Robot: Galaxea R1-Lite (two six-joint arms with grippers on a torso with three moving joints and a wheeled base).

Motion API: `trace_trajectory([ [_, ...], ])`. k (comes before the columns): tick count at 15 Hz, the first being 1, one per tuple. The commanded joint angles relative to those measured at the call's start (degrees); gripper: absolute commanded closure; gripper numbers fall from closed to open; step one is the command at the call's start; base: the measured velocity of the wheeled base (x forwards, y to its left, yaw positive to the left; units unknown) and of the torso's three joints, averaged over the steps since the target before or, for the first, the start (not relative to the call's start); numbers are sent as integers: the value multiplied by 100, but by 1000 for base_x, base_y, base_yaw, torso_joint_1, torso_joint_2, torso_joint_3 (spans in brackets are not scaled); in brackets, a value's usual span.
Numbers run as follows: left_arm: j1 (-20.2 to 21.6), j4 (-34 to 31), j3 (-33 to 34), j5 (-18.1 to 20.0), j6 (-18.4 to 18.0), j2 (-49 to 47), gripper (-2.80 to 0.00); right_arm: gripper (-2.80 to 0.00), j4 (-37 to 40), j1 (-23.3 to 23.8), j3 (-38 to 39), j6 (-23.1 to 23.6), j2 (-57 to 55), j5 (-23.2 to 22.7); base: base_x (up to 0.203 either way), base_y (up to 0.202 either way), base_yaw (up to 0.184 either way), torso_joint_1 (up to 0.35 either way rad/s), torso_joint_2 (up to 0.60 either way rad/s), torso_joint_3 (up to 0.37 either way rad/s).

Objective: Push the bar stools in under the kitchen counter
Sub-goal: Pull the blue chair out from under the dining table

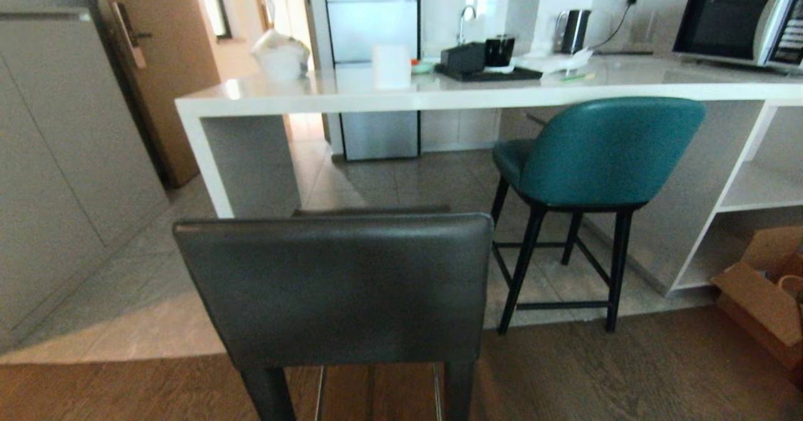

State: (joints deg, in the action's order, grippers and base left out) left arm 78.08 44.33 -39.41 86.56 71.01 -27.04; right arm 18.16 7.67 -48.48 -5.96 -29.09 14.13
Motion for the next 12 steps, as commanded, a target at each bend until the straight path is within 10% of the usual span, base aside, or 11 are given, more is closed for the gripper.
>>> trace_trajectory([
  [1,-1358,77,-209,101,229,-66,-280,0,53,449,-176,157,348,2,0,0,0,0,0,0],
  [6,-4259,-22,-360,109,749,213,-280,0,270,545,-187,494,1318,-851,0,0,0,0,0,0],
  [12,-4485,32,30,-131,686,480,-280,0,257,543,154,367,1274,-1491,0,0,0,0,0,0],
])
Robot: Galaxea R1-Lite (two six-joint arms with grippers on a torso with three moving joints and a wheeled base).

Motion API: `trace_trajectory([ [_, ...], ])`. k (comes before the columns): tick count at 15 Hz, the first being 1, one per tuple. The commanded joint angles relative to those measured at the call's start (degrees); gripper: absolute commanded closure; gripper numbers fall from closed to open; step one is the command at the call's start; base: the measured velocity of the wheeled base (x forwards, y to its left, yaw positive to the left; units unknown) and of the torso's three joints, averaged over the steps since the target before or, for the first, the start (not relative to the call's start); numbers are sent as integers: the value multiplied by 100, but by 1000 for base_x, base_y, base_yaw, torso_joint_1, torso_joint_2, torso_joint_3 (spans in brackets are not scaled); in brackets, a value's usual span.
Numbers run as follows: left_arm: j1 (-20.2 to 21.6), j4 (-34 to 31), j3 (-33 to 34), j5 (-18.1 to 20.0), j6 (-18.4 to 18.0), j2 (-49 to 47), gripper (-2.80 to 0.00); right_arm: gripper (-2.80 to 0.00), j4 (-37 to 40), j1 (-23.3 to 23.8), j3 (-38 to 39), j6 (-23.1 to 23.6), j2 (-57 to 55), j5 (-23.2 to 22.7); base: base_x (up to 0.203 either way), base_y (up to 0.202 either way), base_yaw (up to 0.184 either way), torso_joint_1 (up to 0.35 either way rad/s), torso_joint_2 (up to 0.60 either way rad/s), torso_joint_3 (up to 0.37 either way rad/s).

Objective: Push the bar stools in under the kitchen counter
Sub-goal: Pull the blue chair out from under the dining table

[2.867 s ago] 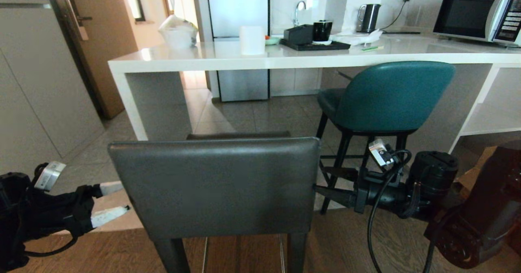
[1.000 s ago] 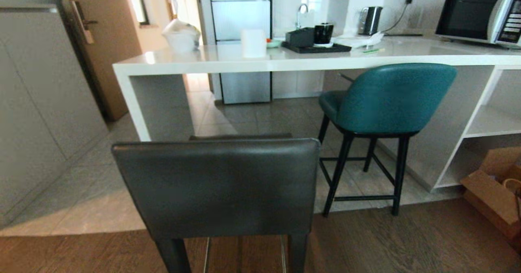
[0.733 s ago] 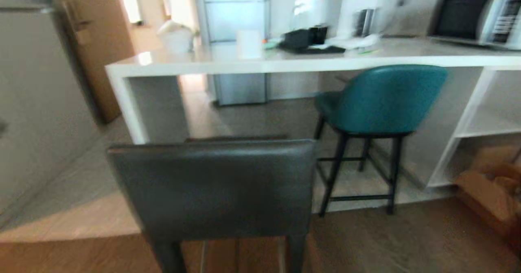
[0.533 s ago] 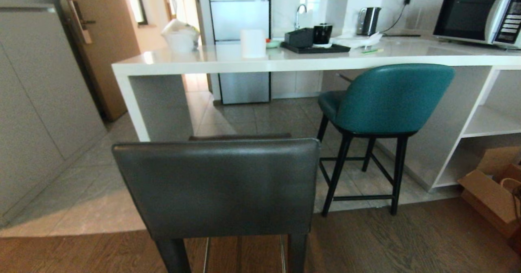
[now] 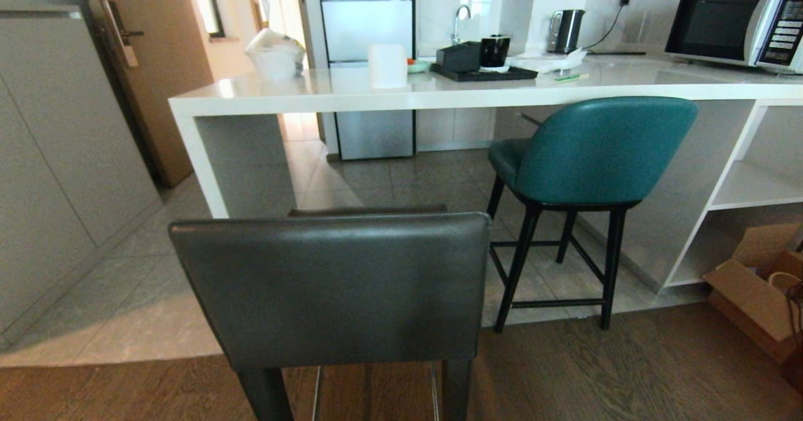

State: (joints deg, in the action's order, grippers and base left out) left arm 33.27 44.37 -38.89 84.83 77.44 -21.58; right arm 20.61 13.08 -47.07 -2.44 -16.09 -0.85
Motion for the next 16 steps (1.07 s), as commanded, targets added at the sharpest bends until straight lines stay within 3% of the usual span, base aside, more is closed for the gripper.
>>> trace_trajectory([
  [1,-5,24,-20,43,34,-64,-280,0,13,2,13,-53,-17,-12,0,0,0,0,0,0],
  [13,4,19,-49,34,78,-13,-280,0,5,-8,13,-169,10,-118,0,0,0,0,0,0],
  [16,4,19,-40,34,78,-28,-280,0,6,-16,13,-178,-17,-335,0,0,0,0,0,0],
])
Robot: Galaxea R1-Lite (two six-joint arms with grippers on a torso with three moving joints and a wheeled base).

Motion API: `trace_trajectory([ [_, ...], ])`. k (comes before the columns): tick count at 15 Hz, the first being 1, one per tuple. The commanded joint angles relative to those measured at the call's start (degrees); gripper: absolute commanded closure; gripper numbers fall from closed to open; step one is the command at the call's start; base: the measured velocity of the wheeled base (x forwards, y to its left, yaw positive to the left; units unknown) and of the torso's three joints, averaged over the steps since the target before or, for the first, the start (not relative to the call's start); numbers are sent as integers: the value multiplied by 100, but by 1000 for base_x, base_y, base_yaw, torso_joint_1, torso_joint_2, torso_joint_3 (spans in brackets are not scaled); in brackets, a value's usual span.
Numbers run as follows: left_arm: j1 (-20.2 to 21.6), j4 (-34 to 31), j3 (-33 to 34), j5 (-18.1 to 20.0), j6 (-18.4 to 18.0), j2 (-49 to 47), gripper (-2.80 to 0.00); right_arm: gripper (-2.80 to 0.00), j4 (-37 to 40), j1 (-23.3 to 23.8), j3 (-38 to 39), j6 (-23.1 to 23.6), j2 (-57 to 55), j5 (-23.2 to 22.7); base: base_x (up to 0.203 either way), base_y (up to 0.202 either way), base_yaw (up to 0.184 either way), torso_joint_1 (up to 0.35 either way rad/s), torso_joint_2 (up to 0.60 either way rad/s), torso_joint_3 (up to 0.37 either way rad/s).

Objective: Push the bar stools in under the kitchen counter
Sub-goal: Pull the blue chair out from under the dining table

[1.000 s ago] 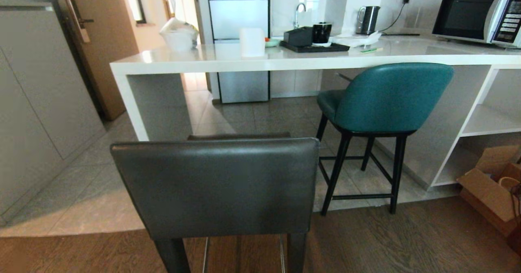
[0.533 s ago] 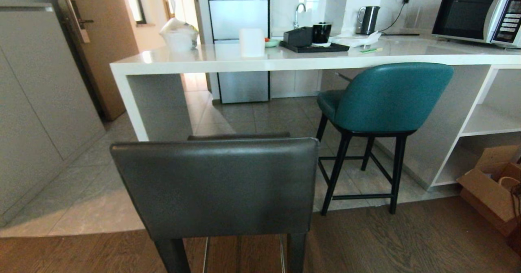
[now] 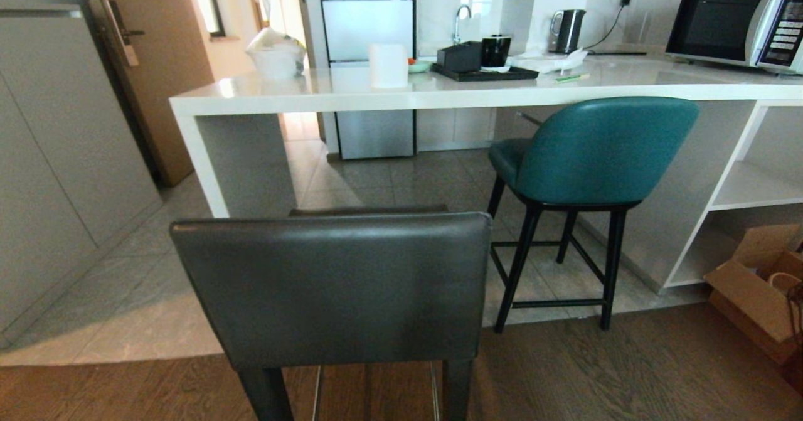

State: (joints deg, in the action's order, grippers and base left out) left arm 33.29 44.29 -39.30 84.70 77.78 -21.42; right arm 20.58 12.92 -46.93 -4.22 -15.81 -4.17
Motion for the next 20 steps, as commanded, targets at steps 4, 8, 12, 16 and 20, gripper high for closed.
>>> trace_trajectory([
  [4,2,27,10,47,45,-38,-280,0,8,0,26,-129,-54,-37,0,0,0,0,0,0],
  [8,125,2,-70,-104,44,-126,-280,0,8,-9,9,-141,-54,-110,0,0,0,0,0,0],
  [12,-10,-9,-93,-112,89,-82,-280,0,8,-9,57,-180,-37,-304,0,0,0,0,0,0],
  [16,-1180,-150,-156,-34,187,87,-280,0,8,-18,116,-316,-10,-330,0,0,0,0,0,0],
  [20,-1255,-210,2,296,291,621,-280,0,-1,-18,220,-457,-10,-348,0,0,0,0,0,0],
])
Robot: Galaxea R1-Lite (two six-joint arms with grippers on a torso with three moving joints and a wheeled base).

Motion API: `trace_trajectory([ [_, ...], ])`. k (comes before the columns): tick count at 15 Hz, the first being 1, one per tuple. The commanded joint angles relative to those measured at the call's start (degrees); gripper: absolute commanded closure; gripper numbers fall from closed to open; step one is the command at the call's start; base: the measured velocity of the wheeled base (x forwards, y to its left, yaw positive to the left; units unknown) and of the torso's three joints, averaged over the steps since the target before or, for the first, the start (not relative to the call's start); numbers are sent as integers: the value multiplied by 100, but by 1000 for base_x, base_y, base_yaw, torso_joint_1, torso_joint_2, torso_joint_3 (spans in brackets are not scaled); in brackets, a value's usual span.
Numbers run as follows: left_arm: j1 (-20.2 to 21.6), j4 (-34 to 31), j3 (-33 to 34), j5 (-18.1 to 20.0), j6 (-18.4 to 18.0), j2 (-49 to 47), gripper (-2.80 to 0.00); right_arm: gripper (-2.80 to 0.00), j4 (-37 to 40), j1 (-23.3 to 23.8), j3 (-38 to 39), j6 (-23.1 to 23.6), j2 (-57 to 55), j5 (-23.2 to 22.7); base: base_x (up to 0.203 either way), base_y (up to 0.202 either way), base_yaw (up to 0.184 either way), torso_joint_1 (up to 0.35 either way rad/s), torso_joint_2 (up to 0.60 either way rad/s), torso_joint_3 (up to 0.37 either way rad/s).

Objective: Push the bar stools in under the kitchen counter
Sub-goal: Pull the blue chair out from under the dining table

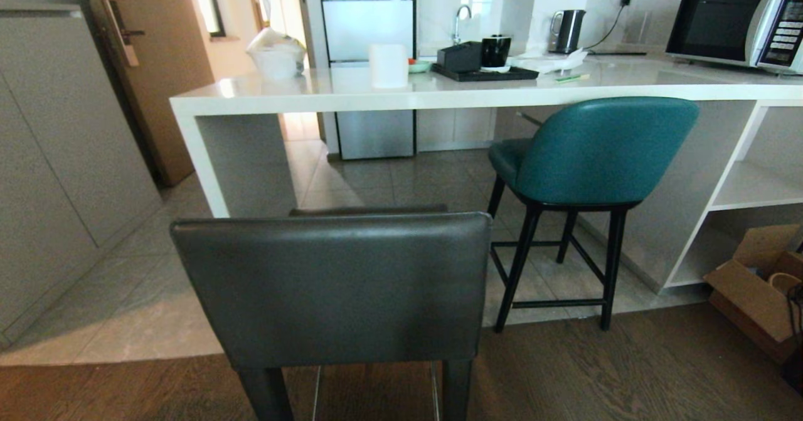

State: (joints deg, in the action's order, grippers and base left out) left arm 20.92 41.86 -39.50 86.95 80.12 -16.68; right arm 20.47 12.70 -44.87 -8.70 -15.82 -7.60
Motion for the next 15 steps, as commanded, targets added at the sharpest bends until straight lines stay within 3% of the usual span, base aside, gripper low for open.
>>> trace_trajectory([
  [1,-18,33,21,71,31,148,-280,0,10,-5,14,-8,-8,-4,0,0,0,0,0,0],
  [5,52,69,145,71,4,148,-280,0,-139,-3,93,61,-8,37,0,0,0,0,0,0],
  [10,115,630,434,71,4,148,-280,0,-605,3,348,264,-8,198,0,0,0,0,0,0],
  [13,345,1087,814,71,-199,136,-280,0,-623,-2,339,255,-8,180,0,0,0,0,0,0],
  [15,1038,1324,1105,71,-620,132,-280,0,-623,-2,348,255,-12,180,0,0,0,0,0,0],
])
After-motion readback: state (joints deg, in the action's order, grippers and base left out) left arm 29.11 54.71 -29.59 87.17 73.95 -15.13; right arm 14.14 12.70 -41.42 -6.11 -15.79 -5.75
